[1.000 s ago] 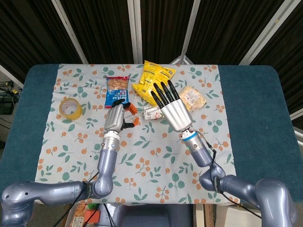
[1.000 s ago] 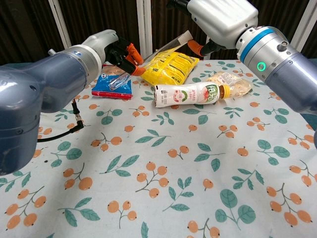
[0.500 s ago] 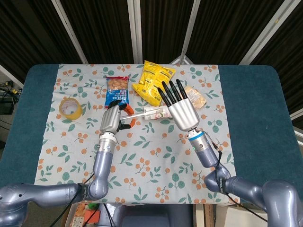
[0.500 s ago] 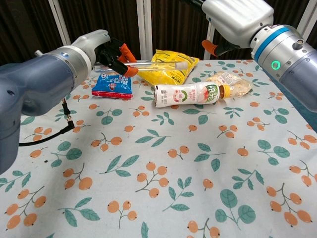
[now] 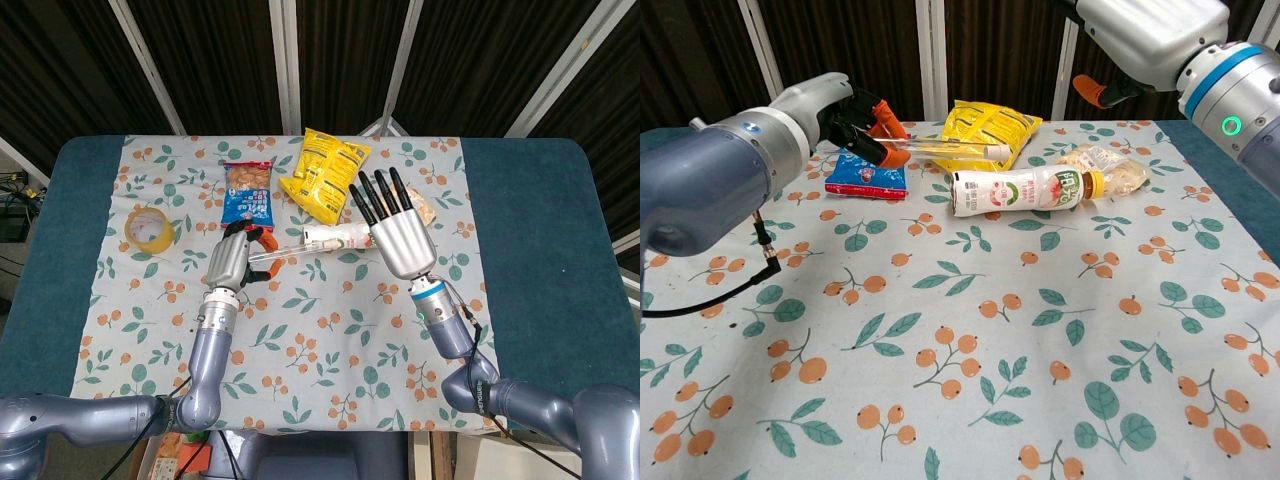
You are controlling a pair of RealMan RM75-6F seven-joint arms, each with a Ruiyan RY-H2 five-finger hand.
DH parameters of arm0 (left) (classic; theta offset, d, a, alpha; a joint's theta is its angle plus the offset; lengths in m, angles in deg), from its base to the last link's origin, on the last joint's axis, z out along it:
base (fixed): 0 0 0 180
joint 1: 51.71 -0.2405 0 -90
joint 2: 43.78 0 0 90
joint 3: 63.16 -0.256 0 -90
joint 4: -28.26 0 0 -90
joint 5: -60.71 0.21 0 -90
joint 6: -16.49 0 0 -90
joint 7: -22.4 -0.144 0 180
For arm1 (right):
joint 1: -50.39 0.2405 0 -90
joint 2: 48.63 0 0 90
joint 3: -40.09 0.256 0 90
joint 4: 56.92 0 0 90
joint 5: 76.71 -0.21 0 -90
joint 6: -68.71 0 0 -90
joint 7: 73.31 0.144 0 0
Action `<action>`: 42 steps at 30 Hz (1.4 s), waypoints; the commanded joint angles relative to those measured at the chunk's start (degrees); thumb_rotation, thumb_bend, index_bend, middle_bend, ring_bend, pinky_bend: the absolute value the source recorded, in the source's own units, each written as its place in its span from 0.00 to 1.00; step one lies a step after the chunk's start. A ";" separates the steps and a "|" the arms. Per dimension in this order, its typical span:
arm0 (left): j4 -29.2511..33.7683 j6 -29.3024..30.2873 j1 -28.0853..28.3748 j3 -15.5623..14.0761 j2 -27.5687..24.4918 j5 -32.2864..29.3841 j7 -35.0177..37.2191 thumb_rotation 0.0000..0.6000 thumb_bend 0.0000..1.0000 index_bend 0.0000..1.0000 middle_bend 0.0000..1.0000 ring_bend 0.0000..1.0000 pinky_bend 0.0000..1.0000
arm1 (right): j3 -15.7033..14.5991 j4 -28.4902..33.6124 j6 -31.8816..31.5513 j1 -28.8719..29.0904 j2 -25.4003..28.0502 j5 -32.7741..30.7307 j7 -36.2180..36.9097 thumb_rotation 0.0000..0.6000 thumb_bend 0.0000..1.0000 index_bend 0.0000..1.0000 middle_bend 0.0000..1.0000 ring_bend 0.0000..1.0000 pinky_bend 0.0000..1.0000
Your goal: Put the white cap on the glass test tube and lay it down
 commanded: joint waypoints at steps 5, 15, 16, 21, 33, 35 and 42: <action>0.79 -0.01 -1.33 -2.20 -0.26 1.72 0.28 1.00 0.52 0.73 0.49 0.13 0.00 | 0.41 1.00 -0.15 -0.73 1.14 -0.69 -0.65 1.00 0.47 0.07 0.02 0.00 0.00; 0.30 -0.38 -2.36 -4.56 0.68 3.67 0.63 1.00 0.52 0.73 0.49 0.13 0.00 | 1.11 2.05 -0.08 -1.19 2.08 -1.65 -0.86 1.00 0.47 0.07 0.02 0.00 0.00; 0.08 -0.49 -2.51 -4.97 0.90 4.00 0.68 1.00 0.52 0.73 0.49 0.13 0.00 | 1.19 2.16 -0.10 -1.26 2.26 -1.72 -0.83 1.00 0.47 0.07 0.02 0.00 0.00; -0.87 -1.27 -3.22 -6.95 1.93 5.01 0.83 1.00 0.52 0.73 0.49 0.13 0.00 | 1.39 2.63 -0.07 -1.63 2.97 -2.18 -0.66 1.00 0.47 0.07 0.02 0.00 0.00; -3.24 -3.12 -5.55 -10.15 2.72 7.21 1.42 1.00 0.52 0.73 0.49 0.13 0.00 | 1.45 3.18 0.11 -2.00 3.02 -2.90 -0.78 1.00 0.47 0.07 0.01 0.00 0.00; -3.39 -3.27 -5.93 -10.33 2.65 7.49 1.57 1.00 0.52 0.73 0.49 0.13 0.00 | 1.40 3.19 0.14 -1.96 2.93 -2.85 -0.88 1.00 0.47 0.07 0.01 0.00 0.00; -3.21 -3.95 -7.49 -11.04 1.54 7.69 1.67 1.00 0.52 0.69 0.48 0.13 0.00 | 1.14 3.50 0.09 -2.16 2.49 -2.99 -1.11 1.00 0.47 0.07 0.01 0.00 0.00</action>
